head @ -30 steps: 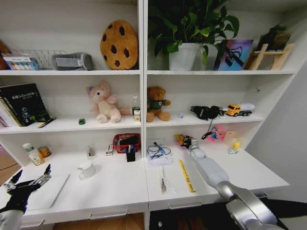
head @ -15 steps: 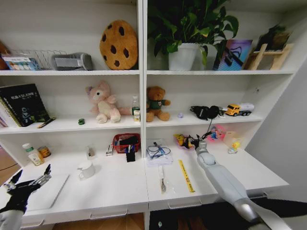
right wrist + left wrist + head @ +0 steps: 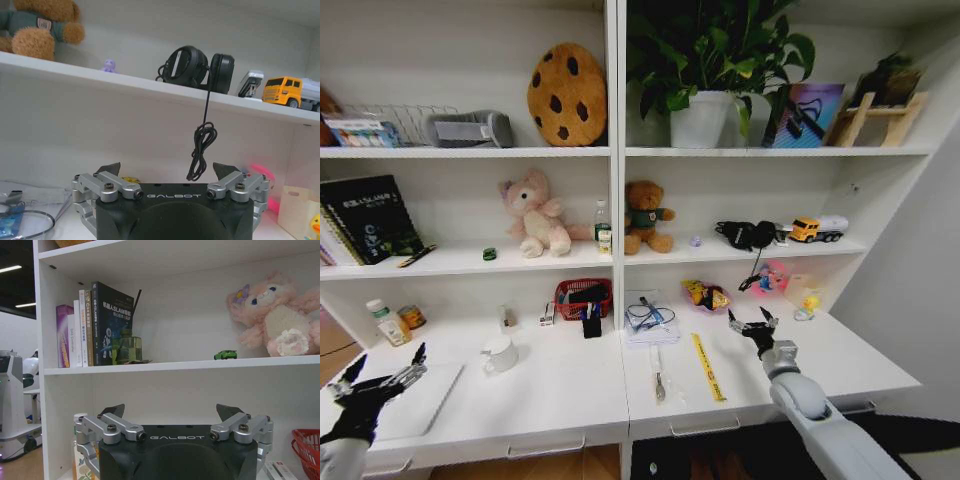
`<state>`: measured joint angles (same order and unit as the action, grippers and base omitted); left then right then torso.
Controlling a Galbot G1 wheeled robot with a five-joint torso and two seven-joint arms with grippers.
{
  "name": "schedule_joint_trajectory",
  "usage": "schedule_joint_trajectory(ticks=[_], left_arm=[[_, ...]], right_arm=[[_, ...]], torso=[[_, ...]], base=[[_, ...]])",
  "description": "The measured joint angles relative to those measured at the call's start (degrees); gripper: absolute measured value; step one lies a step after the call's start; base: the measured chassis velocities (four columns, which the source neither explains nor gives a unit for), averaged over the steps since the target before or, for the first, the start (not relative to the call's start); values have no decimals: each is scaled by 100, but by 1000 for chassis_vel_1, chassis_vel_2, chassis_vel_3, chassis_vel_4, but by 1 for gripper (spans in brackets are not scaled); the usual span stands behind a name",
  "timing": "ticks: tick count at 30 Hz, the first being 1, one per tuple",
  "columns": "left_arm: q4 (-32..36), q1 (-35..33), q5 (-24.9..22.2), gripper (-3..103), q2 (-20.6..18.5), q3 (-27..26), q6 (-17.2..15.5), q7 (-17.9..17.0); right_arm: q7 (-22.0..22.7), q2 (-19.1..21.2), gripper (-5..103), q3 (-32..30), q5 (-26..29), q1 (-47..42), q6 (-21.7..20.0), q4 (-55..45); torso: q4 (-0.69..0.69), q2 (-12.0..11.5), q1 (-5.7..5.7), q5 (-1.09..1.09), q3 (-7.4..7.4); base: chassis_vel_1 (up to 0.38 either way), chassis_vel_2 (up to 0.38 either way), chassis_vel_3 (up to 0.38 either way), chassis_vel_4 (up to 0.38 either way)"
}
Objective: Organize the objects on the table.
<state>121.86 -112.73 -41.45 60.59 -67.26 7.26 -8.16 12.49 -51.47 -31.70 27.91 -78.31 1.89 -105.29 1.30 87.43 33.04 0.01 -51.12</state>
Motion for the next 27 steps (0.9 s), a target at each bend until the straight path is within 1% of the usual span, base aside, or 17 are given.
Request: schedule_joint_trajectory(ticks=[2,4,5,7,8,9,11,14,16,27], left_arm=[[0,0,0,100,0,0,0,-1],[0,0,0,100,0,0,0,-2],[0,0,0,100,0,0,0,-2],[0,0,0,100,0,0,0,-1],[0,0,0,100,0,0,0,-1],[0,0,0,100,0,0,0,-1],[0,0,0,100,0,0,0,-2],[0,0,0,100,0,0,0,-2],[0,0,0,100,0,0,0,-1],[0,0,0,100,0,0,0,-1]], right_arm=[[1,-19,100,-118,0,-148,9,-148],[-23,-94,100,-488,-5,-631,79,-601],[-23,-94,100,-488,-5,-631,79,-601],[-109,-164,100,-834,-34,-1097,227,-906],[-109,-164,100,-834,-34,-1097,227,-906],[-139,-181,100,-939,-40,-1243,301,-974],[-249,-231,100,-1257,-22,-1627,579,-1129],[-289,-246,100,-1347,12,-1722,635,-1185],[-344,-292,100,-1512,117,-1857,685,-1352],[-349,-304,100,-1508,141,-1833,685,-1350]], torso=[[0,0,0,0,0],[0,0,0,0,-1],[0,0,0,0,-1],[0,0,0,0,-1],[0,0,0,0,-1],[0,0,0,-1,0],[0,0,0,-1,-1],[0,0,0,-1,0],[0,-1,0,0,-1],[0,-1,1,-1,-1]], base=[[0,0,0,0],[0,0,0,0],[0,0,0,0],[0,0,0,0],[0,0,0,0],[0,0,0,0],[0,0,0,0],[0,0,0,0],[0,0,0,0],[0,0,0,0]])
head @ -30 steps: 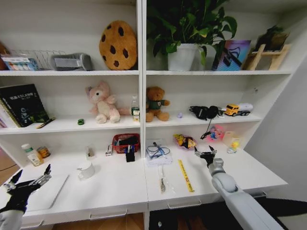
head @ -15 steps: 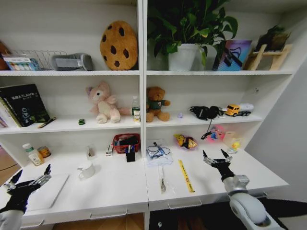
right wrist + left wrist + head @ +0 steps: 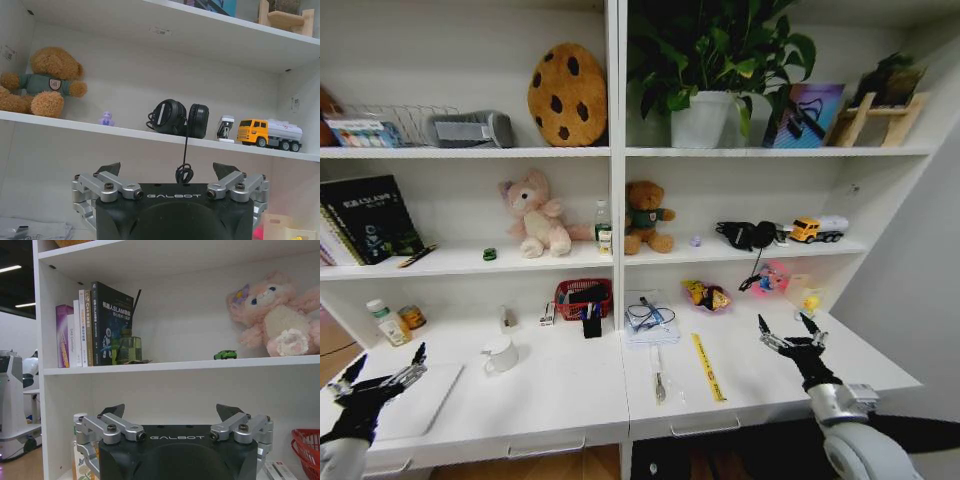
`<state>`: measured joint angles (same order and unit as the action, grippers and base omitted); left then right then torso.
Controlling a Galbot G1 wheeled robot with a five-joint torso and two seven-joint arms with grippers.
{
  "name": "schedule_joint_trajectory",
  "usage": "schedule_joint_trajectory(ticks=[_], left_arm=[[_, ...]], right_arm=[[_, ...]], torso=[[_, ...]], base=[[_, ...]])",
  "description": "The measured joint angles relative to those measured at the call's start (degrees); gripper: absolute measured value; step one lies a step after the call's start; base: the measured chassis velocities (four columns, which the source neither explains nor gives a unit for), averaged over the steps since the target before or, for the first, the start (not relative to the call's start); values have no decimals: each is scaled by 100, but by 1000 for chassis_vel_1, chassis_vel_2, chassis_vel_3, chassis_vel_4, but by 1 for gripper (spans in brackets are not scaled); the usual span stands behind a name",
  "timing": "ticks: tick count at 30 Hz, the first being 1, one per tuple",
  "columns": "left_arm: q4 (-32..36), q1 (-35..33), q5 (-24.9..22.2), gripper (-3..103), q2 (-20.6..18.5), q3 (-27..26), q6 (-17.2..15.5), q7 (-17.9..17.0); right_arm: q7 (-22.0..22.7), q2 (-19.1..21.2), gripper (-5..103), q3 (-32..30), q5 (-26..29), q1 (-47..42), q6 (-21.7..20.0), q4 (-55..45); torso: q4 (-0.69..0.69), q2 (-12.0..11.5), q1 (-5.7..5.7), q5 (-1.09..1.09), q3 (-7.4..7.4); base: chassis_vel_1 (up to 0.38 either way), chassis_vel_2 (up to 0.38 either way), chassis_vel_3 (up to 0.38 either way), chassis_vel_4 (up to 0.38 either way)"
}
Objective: Organize the objects on the table.
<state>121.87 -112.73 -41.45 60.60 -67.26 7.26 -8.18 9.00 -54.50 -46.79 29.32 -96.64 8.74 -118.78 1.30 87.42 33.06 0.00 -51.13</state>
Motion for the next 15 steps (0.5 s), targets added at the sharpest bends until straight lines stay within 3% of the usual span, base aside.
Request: schedule_joint_trajectory(ticks=[15], left_arm=[[0,0,0,100,0,0,0,0]], right_arm=[[1,0,100,25,0,26,-12,29]], torso=[[0,0,0,-1,0]], base=[[7,5,-7,-9]])
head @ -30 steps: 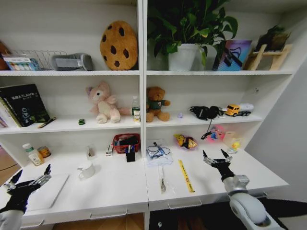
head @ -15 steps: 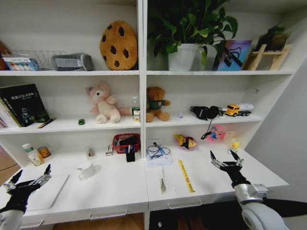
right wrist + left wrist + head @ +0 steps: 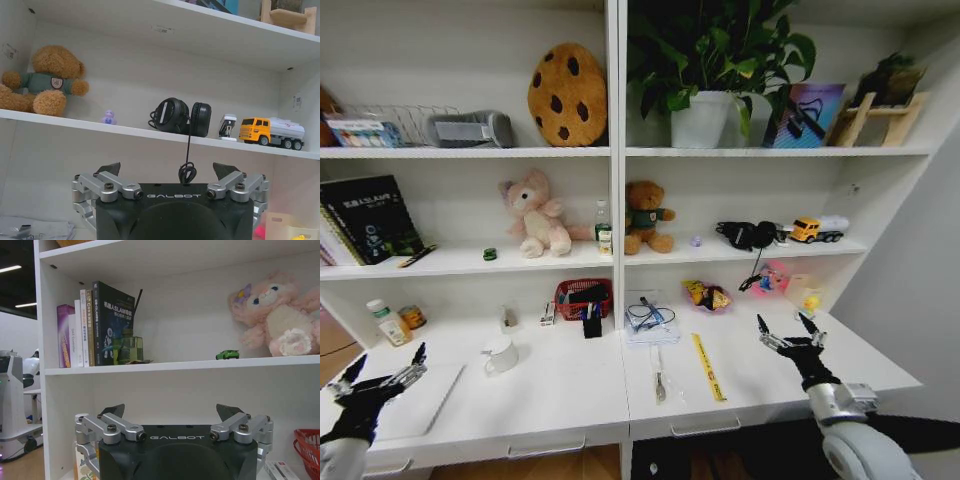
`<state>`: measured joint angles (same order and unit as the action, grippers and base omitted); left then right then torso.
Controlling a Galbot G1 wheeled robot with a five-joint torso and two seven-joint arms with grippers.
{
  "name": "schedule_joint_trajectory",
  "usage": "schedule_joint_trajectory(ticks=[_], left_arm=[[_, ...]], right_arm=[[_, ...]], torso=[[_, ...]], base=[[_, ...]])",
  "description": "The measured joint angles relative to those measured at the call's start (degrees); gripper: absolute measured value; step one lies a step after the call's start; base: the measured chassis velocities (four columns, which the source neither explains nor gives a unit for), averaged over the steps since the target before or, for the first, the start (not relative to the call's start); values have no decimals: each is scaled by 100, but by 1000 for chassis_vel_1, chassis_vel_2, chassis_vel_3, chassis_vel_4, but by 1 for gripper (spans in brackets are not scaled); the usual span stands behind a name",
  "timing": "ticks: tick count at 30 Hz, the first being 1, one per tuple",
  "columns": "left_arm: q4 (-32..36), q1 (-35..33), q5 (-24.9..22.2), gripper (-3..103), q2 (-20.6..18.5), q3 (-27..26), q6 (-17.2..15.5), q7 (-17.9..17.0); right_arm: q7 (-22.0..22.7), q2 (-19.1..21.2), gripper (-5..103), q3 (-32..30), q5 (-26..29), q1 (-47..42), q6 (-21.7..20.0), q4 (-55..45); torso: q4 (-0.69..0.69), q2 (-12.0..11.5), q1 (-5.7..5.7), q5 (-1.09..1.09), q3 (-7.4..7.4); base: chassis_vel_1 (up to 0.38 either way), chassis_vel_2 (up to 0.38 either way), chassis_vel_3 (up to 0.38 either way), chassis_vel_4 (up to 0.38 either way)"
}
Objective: Organize the objects on the table.
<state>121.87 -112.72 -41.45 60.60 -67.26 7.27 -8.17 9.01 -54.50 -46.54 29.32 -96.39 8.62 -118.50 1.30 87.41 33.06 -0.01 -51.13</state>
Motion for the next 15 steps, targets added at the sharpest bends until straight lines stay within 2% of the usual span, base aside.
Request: schedule_joint_trajectory(ticks=[7,15], left_arm=[[0,0,0,100,0,0,0,1],[0,0,0,100,0,0,0,1]], right_arm=[[2,1,100,6,0,6,-3,5],[4,1,100,9,-2,8,-6,9]], torso=[[-1,-1,1,0,-1],[0,1,-2,1,1]], base=[[114,125,-112,-124],[220,218,-222,-222]])
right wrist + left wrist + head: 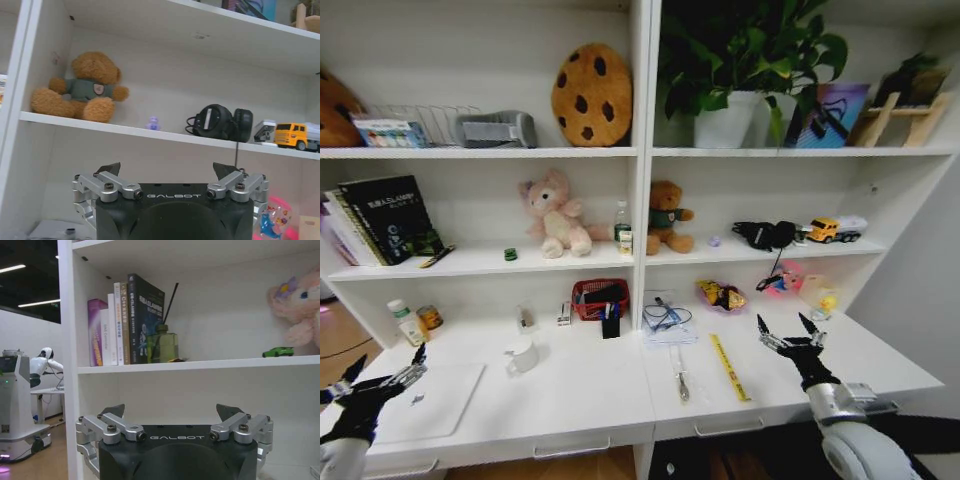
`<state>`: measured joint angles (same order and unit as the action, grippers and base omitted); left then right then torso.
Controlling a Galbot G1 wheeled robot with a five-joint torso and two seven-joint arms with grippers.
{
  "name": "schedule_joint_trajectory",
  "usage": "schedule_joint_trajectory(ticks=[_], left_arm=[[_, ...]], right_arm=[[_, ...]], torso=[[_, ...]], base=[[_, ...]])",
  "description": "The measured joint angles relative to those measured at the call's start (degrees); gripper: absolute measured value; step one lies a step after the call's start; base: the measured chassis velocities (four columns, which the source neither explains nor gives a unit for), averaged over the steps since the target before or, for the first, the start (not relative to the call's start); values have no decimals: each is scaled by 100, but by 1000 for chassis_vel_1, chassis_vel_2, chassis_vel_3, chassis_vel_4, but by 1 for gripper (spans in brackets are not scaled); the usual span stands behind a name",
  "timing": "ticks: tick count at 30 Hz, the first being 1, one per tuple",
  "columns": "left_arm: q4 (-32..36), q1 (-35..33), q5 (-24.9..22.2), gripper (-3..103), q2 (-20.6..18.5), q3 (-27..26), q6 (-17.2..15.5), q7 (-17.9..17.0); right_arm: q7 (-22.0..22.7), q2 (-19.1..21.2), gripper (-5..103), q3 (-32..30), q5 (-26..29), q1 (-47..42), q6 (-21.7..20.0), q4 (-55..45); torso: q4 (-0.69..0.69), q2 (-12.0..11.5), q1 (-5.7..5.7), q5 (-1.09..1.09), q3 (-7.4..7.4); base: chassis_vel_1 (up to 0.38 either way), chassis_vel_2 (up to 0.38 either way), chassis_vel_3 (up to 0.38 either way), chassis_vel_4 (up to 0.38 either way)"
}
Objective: Organize the objects on the table.
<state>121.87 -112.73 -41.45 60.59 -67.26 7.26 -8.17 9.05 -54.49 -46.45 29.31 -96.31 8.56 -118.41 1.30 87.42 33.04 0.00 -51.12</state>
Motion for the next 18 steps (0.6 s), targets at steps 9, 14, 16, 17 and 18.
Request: schedule_joint_trajectory(ticks=[9,14,16,17,18], left_arm=[[0,0,0,100,0,0,0,-3],[-1,0,0,100,0,0,0,-2],[0,0,0,100,0,0,0,0],[0,0,0,100,0,0,0,-2],[-1,0,0,100,0,0,0,-2]], right_arm=[[0,0,100,3,0,4,-1,2],[1,0,100,3,0,3,-1,3],[0,0,100,3,-1,3,-1,3],[0,1,100,3,-1,4,-1,3],[0,0,100,3,-1,4,-1,3]], torso=[[-2,-1,3,0,-2],[-1,-1,3,-1,-2],[0,-1,2,-1,-1],[-2,-1,2,0,-1],[0,-1,2,1,-1]], base=[[256,257,-254,-253],[244,230,-242,-243],[245,232,-247,-225],[237,255,-235,-231],[237,255,-234,-252]])
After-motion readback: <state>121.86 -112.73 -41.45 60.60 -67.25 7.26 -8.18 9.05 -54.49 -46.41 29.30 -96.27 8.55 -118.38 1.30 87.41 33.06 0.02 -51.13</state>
